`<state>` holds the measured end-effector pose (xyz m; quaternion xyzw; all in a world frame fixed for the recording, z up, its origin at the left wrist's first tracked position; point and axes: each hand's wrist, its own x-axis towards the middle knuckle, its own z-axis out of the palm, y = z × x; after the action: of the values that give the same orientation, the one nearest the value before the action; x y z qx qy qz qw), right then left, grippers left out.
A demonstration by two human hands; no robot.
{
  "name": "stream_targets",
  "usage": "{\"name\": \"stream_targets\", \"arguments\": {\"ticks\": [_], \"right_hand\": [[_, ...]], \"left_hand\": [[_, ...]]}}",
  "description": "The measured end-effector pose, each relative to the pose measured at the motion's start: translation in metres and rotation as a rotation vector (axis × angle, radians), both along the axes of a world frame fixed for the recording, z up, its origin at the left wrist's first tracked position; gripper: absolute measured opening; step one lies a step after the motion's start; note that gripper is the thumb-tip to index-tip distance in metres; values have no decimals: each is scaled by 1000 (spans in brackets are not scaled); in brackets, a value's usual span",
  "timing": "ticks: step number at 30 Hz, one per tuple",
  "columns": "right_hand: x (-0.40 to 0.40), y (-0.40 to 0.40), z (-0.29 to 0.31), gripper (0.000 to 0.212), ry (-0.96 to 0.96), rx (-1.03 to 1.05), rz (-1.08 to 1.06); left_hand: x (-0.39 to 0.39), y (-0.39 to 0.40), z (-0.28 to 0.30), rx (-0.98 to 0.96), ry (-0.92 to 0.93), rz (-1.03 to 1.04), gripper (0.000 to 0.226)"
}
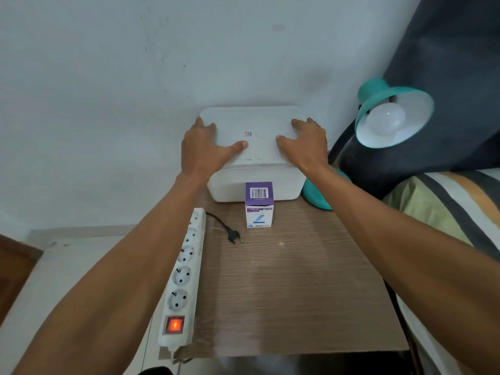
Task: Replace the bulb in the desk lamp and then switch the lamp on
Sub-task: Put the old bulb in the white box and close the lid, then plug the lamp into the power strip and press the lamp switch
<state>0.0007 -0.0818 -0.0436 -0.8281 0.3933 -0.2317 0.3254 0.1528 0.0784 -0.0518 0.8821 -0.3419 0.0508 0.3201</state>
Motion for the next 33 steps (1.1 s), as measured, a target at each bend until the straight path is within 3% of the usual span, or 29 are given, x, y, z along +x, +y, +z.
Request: {"name": "stream_targets", "arguments": {"ticks": [6, 27, 30, 33], "right_hand": [[4, -8, -6, 57, 37, 5, 11], [0, -11, -21, 72, 118, -17, 40], [-3, -8, -14, 67, 158, -68, 32], [-4, 7, -4, 53, 54, -200, 23]], "left_hand": [[5, -7, -1, 55, 37, 16, 75], [-12, 5, -3, 46, 85, -22, 76], [-12, 14, -4, -1, 124, -43, 81], [-10, 31, -10, -58, 136, -60, 82]]}}
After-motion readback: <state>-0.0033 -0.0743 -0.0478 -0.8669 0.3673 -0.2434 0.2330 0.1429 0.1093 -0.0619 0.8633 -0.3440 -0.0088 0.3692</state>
